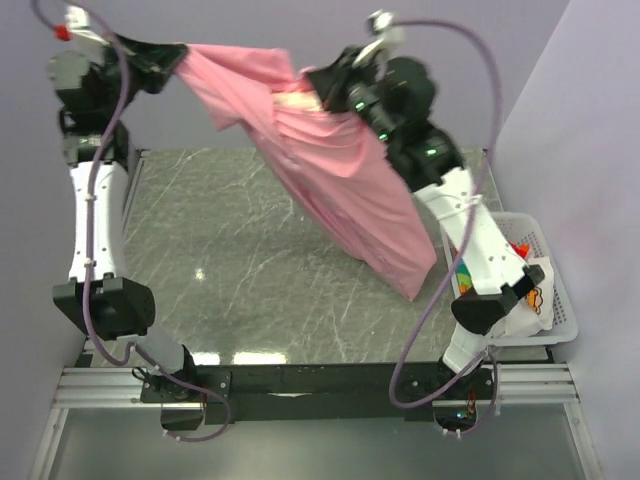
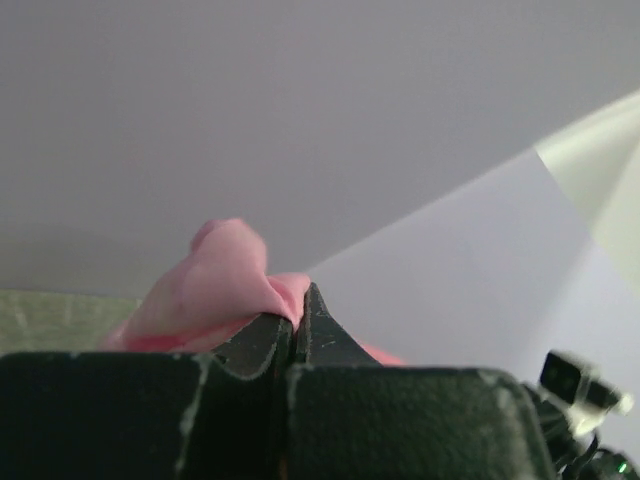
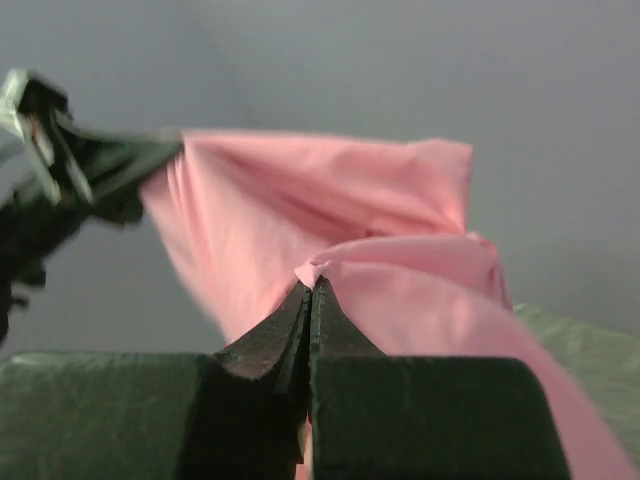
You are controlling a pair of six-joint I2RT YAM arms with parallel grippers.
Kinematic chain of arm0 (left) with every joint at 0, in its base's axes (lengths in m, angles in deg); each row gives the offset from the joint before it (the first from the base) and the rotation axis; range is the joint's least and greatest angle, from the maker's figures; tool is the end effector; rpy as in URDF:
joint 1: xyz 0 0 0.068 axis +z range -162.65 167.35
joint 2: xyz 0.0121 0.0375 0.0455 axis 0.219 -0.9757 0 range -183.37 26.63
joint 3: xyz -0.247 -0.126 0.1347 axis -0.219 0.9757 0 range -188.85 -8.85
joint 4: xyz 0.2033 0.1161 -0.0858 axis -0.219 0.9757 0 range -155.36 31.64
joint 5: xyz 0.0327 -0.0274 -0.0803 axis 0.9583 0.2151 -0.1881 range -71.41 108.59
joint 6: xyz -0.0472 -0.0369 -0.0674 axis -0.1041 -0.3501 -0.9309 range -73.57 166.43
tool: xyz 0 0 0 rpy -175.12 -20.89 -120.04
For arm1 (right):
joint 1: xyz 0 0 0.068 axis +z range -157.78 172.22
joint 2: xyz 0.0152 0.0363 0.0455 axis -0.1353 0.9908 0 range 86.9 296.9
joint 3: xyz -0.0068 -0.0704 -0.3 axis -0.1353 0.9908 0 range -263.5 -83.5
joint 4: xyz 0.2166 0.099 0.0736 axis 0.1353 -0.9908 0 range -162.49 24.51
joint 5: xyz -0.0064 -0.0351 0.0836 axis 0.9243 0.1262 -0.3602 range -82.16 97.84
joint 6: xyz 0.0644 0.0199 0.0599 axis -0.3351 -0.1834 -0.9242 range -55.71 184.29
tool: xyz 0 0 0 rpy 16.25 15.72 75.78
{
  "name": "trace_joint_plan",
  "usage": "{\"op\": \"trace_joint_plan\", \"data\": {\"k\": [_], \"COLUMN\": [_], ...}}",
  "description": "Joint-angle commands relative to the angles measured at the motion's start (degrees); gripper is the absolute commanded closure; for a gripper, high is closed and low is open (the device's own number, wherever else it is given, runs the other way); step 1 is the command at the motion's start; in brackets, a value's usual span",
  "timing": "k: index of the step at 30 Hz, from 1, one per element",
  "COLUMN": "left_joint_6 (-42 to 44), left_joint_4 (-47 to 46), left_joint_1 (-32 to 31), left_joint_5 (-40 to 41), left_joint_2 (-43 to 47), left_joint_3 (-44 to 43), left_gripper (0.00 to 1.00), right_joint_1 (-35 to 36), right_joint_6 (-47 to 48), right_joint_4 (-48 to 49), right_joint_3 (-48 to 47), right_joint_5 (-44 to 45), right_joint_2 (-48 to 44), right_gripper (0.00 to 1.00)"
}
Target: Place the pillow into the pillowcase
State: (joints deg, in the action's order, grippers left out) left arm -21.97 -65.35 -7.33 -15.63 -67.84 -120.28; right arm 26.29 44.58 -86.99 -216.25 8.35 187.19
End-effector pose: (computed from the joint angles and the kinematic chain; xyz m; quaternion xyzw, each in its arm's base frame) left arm 0.3850 -0.0097 0.5792 -0.1521 0.5970 -0.5510 0.5629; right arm 0.3226 0.2173 0.6136 -0.0761 0.6318 0.3463 0.6893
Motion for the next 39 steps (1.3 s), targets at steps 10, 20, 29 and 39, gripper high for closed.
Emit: {"op": "trace_joint_plan", "data": {"k": [10, 20, 29, 39], "left_joint_6": [5.1, 1.0, 4.2, 9.2], "left_joint_4": [9.4, 3.4, 17.9, 23.4], "left_joint_1": [9.3, -13.9, -14.8, 13.1], "left_joint_5": [5.5, 26.8, 41.6, 35.3], "left_joint_2": [17.5, 33.1, 39.8, 41.7], "left_joint_3": [30.9, 67.5, 65.7, 65.4], "left_gripper": [0.99, 0.99, 0.99, 0.83], "right_joint_1": [10.1, -1.8, 6.9, 19.8], "right_joint_6": [-11.2, -10.0, -4.9, -1.0], "right_joint_4": [14.7, -9.7, -6.0, -8.3], "right_joint_3": [30.2, -16.8, 2.0, 18.0], "right_joint_5": [-11.3, -12.8, -12.8, -5.3], "right_joint_2": [1.5, 23.2, 19.1, 13.0], "right_gripper": [1.00, 1.00, 1.00, 0.64]}}
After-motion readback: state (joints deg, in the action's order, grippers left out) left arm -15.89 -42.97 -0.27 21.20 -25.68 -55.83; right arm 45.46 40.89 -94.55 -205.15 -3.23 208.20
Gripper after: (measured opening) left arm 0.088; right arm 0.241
